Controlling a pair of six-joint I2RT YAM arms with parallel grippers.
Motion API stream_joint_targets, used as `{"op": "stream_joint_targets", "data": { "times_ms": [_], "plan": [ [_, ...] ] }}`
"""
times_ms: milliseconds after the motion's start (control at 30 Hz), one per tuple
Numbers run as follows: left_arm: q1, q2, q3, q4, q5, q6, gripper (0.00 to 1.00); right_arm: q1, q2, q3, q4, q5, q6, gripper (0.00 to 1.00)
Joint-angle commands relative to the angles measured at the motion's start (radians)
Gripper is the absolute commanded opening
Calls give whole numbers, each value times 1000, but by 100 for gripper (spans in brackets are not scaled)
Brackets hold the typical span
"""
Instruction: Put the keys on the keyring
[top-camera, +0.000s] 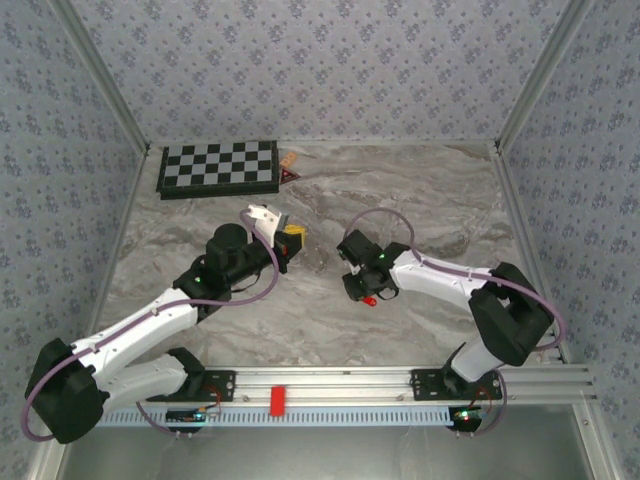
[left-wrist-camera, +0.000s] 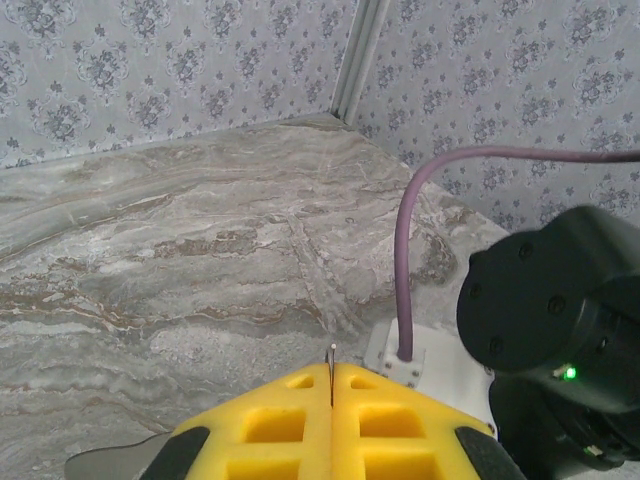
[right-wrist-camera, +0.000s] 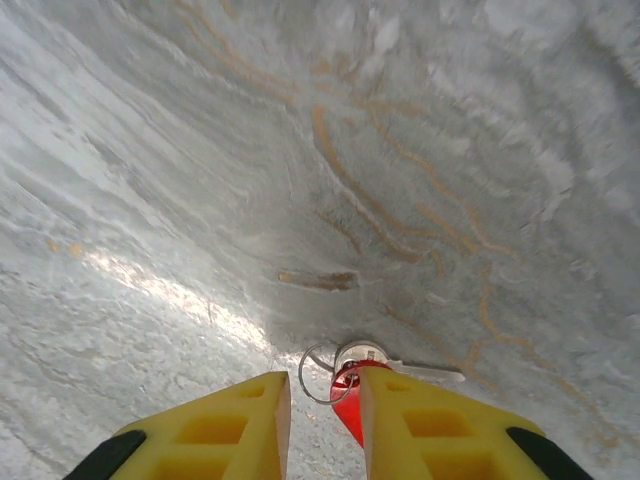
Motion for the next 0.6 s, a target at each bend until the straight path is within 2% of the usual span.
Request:
{"op": "stream_joint_targets", "data": {
  "times_ms": [0,300,467,567],
  "plan": [
    [-8,-25,16,30,-10,6,0,-18,-8,38,-63,-15,-33,25],
    [-8,-33,12,23,-64,6,0,3,71,117,-139,17,-101,29],
    [-7,-47,11,-17,-252,0,0,46,153,178,-200,49,-129,31],
    [-7,-67,-4,-5,-288,-3,0,78,193,213,-244,92,-155,32]
  ]
}}
